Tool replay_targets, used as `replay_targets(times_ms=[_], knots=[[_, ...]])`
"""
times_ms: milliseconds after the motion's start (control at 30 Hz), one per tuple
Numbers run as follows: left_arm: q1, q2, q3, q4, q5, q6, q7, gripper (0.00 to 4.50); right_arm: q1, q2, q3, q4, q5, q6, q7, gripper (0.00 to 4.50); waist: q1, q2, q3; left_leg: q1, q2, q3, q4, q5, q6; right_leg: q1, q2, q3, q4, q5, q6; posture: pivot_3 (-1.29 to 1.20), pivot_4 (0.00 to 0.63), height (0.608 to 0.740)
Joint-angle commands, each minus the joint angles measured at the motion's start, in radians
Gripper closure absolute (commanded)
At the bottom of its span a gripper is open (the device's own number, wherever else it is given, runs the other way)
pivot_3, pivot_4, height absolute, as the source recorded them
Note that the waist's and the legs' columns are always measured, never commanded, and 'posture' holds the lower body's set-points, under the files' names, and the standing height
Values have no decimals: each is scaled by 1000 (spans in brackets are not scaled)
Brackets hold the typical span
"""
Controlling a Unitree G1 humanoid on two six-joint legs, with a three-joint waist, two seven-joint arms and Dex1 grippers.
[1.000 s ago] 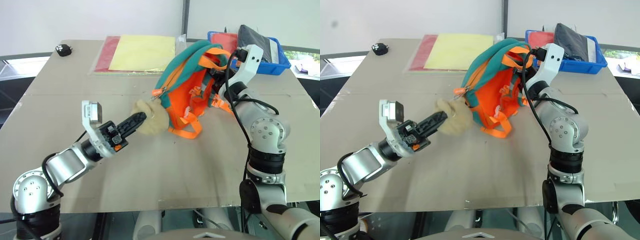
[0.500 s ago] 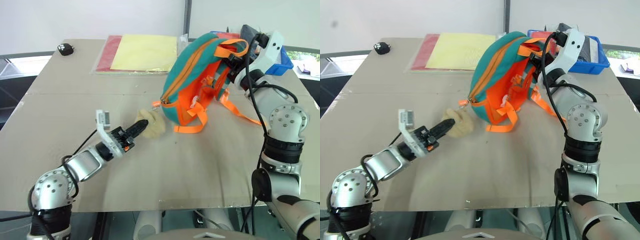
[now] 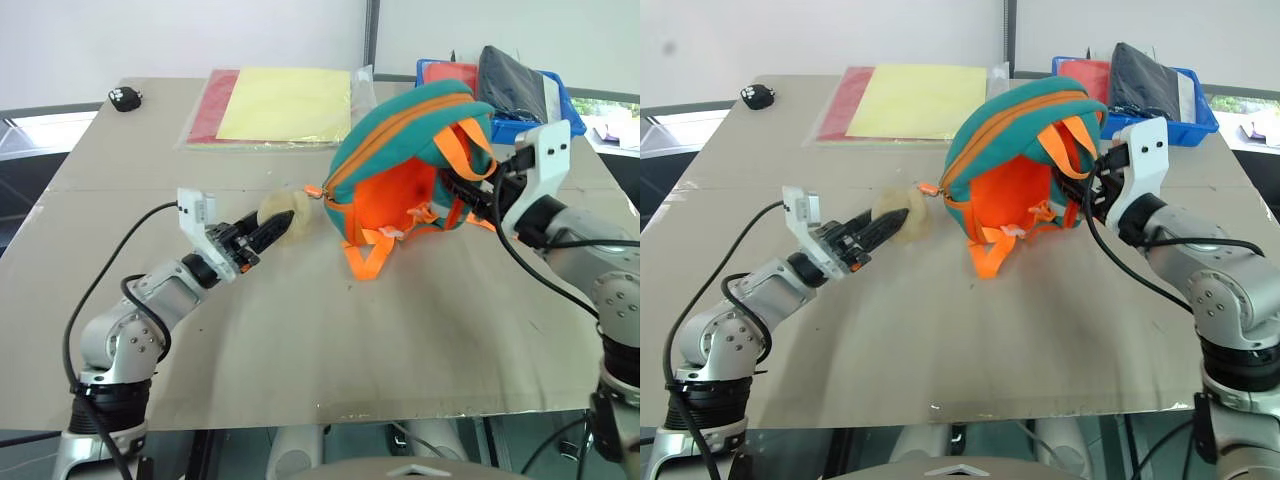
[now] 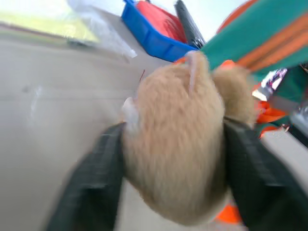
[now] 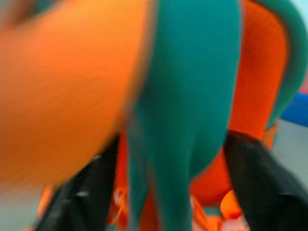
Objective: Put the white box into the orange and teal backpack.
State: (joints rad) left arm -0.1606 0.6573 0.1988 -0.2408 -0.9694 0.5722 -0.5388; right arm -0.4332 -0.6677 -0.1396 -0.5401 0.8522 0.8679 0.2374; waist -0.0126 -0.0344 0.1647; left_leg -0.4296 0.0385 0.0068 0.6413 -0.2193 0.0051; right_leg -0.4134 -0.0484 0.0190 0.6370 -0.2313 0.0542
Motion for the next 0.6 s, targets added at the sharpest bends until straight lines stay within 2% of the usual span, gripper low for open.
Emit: replay_targets(times_ms=[33, 133, 267, 433, 600], knots=[[89, 59, 71, -97, 37, -32, -114, 0, 132, -117, -139, -84, 50, -59, 240, 10, 3, 0, 0, 0, 0, 0, 0, 0, 0, 0, 0, 0, 0, 0, 0, 0, 150, 740], [217, 100, 98, -127, 121, -80, -194, 0, 295, -184, -259, -68, 41, -118, 404, 10, 5, 0, 0, 0, 0, 0, 0, 0, 0, 1, 0, 0, -2, 0, 0, 0, 150, 740], [333, 93, 163, -127, 160, -123, -240, 0, 527, -218, -371, -55, -25, -213, 587, 10, 7, -1, -1, 1, 1, 1, 0, 0, 0, 2, 0, 0, -2, -2, -4, 0, 150, 740], [488, 94, 249, -183, 182, -112, -259, 0, 719, -160, -453, 41, -194, -403, 653, 10, 9, -3, -2, 7, 2, 4, 2, 0, 0, 4, -1, 2, -1, -3, -2, 0, 150, 740], [487, 117, 261, -184, 185, -79, -268, 0, 767, -135, -431, 118, -272, -492, 686, 10, 9, -3, -2, 13, 3, 7, 1, 0, 0, 7, -2, 4, -1, -4, -1, 0, 150, 740]])
